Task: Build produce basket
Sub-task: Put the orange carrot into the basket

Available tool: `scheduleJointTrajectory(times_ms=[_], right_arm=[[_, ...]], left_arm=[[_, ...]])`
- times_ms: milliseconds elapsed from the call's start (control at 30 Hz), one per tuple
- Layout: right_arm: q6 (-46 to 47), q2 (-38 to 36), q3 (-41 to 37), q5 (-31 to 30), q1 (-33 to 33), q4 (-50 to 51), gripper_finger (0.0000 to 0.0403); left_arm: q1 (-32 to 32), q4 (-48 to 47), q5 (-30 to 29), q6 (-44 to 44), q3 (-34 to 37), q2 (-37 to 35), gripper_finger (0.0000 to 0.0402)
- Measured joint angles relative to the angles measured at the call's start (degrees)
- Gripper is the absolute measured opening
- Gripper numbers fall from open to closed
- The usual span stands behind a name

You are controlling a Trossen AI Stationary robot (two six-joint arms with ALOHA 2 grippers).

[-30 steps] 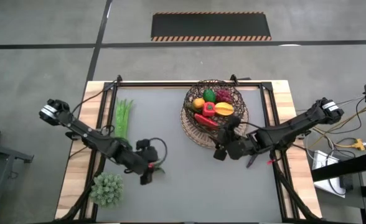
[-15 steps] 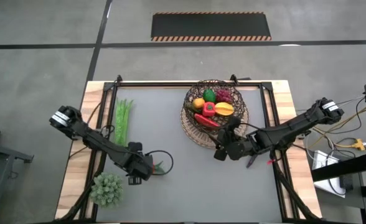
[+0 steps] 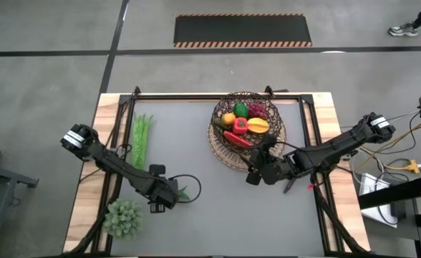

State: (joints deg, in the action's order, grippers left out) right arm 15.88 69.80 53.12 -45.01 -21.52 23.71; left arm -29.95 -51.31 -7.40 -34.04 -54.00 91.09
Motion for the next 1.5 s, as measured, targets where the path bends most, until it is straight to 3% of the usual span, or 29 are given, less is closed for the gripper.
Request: scheduleJointTrajectory(times_ms=[200, 400, 567, 733, 800, 1000, 1100, 1267, 1500], right_arm=[[0.13, 0.00, -0.23, 0.08, 0.00, 0.02, 0.0215], [0.70, 0.02, -1.05, 0.26, -0.05, -0.05, 0.0215], [-0.74, 0.02, -4.15, 0.37, -0.89, -5.35, 0.0215], [-7.40, 0.07, -8.51, 1.38, -1.64, -19.28, 0.0215], [-10.30, 0.04, -10.40, 5.96, -1.61, -28.32, 0.0215], [-21.68, 1.86, -18.83, 25.31, -1.60, -62.44, 0.0233], [-24.75, 3.89, -21.92, 27.77, -1.60, -72.88, 0.0252], [-23.12, 4.15, -23.19, 22.66, -1.60, -71.97, 0.0274], [-19.93, 3.03, -22.18, 22.47, -1.88, -63.96, 0.0275]], left_arm=[[-0.02, 0.08, 0.24, -0.04, -0.01, -0.20, 0.0037], [-0.16, 0.30, -1.90, -0.03, -1.30, -2.05, 0.0023], [-0.90, 7.52, -14.06, 2.36, -1.77, -7.42, 0.0022], [-1.01, 27.00, -28.03, 12.70, 0.80, -13.33, 0.0021], [-0.77, 36.24, -30.10, 18.46, 2.22, -14.26, 0.0020], [-0.46, 65.13, -30.75, 34.72, 8.46, -13.72, 0.0016], [0.03, 73.05, -30.79, 37.56, 11.19, -12.88, 0.0016], [0.46, 74.84, -30.82, 34.48, 13.90, -12.40, 0.0017], [2.36, 75.06, -27.04, 34.34, 11.89, -4.21, 0.0031]])
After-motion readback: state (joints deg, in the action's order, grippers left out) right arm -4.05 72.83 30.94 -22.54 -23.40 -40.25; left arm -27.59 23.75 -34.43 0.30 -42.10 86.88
